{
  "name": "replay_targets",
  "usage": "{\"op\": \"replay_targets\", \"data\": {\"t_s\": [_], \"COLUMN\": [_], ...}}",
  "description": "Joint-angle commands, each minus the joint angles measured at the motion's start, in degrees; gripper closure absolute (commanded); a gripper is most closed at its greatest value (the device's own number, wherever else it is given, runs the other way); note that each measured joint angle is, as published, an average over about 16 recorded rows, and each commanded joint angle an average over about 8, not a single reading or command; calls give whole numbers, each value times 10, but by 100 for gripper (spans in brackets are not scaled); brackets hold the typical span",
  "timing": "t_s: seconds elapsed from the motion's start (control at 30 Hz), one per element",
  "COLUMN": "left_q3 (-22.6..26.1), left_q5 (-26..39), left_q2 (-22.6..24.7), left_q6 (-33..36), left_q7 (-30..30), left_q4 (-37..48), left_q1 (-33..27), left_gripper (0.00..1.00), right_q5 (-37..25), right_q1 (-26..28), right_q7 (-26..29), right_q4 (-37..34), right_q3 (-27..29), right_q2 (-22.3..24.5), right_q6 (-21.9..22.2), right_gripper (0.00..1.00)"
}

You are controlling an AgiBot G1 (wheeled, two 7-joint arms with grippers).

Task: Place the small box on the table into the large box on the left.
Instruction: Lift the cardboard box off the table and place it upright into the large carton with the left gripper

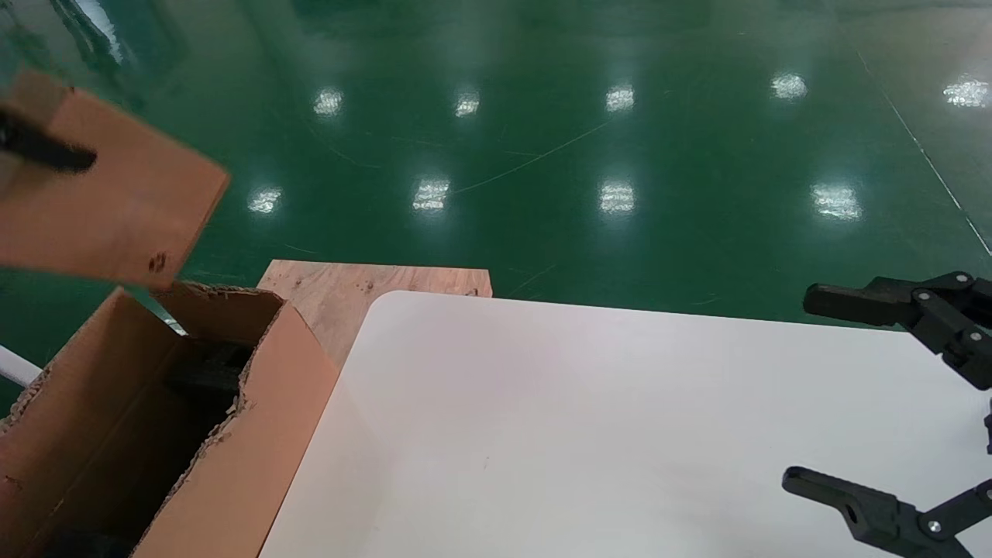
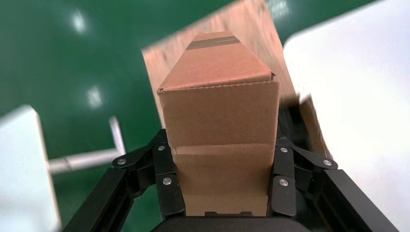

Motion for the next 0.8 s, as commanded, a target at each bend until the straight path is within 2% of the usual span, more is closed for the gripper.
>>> {"op": "replay_targets", "data": {"t_s": [0.03, 0.47, 0.8], "left_q3": [17, 84, 159], "left_q5": [-3, -89, -155], "left_q2": [-9, -3, -19], "left_q6": [3, 3, 9], "left_q7": [-13, -54, -35], "left_q4": [6, 53, 58], "left_q1": [10, 77, 48], "left_gripper": [100, 100, 100], "right_q5": [0, 0, 1], "right_q1": [0, 0, 0], "right_q7": [0, 0, 0], "right_q4": [0, 0, 0], "right_q3": [0, -1, -1], "right_q2": [0, 0, 0], "right_q6": [0, 0, 0], "right_gripper": [0, 0, 0]}}
